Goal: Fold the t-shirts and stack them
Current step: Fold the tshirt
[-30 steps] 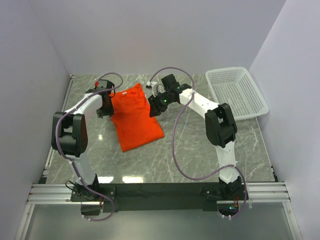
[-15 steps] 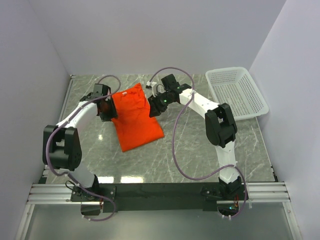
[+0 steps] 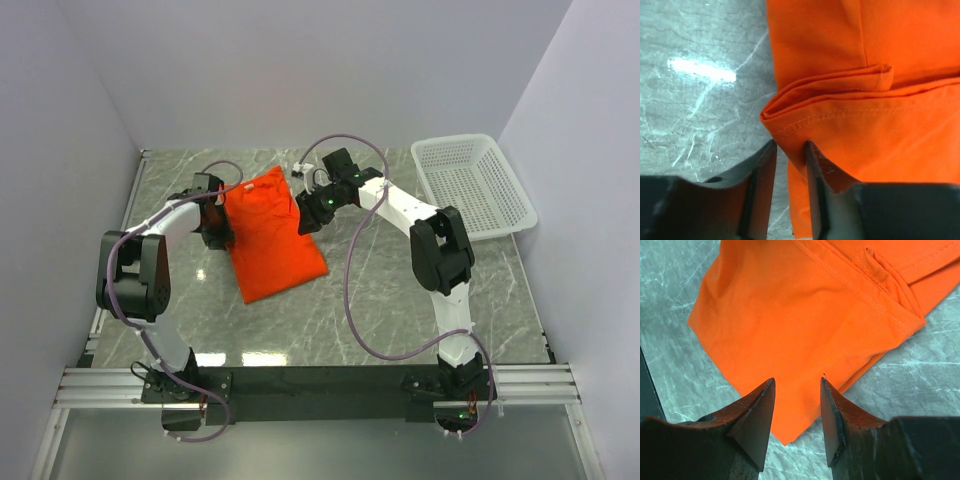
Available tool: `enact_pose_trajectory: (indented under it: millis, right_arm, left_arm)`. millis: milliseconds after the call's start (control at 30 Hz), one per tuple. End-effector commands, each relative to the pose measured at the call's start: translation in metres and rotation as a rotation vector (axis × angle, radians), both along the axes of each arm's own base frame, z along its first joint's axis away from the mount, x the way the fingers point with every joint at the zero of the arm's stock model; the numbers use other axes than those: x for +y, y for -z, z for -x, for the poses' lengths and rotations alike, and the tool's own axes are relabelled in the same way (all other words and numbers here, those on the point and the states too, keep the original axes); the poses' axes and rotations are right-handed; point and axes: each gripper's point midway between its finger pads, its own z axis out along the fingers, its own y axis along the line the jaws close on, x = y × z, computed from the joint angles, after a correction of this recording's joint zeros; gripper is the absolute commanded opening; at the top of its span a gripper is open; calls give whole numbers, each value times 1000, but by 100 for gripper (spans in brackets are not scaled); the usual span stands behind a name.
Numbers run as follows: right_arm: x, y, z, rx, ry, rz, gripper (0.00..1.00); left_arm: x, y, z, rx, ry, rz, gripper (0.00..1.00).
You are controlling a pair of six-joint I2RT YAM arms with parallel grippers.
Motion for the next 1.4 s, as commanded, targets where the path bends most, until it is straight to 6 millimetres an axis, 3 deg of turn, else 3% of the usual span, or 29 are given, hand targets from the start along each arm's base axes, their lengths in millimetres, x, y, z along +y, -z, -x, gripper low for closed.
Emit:
enact_pose_trajectory:
  millis: [0,133,533,633,700,733,800,833,900,933,967,1033,1067,1133,1167,1267,1300,1367]
  right_arm:
    - [2,-23,1,-45,-15,-36,48]
    - [2,-22,1,-47,-18,-34,48]
    - [2,-16,2,-37,-21,-25,47]
    - [-1,-15,2,-59,-50,-8,47]
    - [-6,-15,4,-85,-83,27,47]
    - [-10,-13,3,-144,-142,43,49]
    - [-24,-7,15,-175,-229,90,52]
    - [-29,-4,17,-257,-331,109,54]
    - [-47,6,45,-284,-463,126,59]
    - [-52,9,49,-387,-576,124,60]
    - [-62,12,65,-435,-627,116,61]
    - [-66,10,74,-574,-736,90,65]
    - [-70,9,80,-612,-760,84,66]
    - [-68,4,85,-662,-805,56,67]
    - [-69,2,87,-657,-816,52,67]
    - [-68,-9,82,-668,-797,41,67]
    - [-68,-12,82,-676,-796,37,67]
    - [-74,-21,80,-688,-787,28,67]
  left_arm:
    - [11,-12,-21,-75,-23,-34,30]
    - [18,-12,-31,-92,-14,-73,22]
    - [28,-8,-46,-116,72,-157,22]
    - [28,-8,-44,-113,70,-158,30]
    - [32,-18,-41,-140,42,-167,39]
    - [31,-37,-40,-188,33,-160,42]
    - [27,-52,-33,-233,25,-125,53]
    - [23,-78,-29,-304,28,-99,55]
    - [13,-90,-16,-348,48,-39,58]
    - [2,-113,-8,-416,84,19,60]
    - [-5,-108,5,-413,115,60,61]
    - [-21,-134,17,-518,206,124,62]
    - [-24,-131,26,-531,245,128,67]
    - [-35,-160,31,-692,341,102,68]
    - [-37,-155,37,-735,427,48,69]
    - [-54,-168,54,-937,664,-75,71]
    - [-61,-164,60,-965,747,-109,72]
    - [-64,-138,75,-952,968,-249,75]
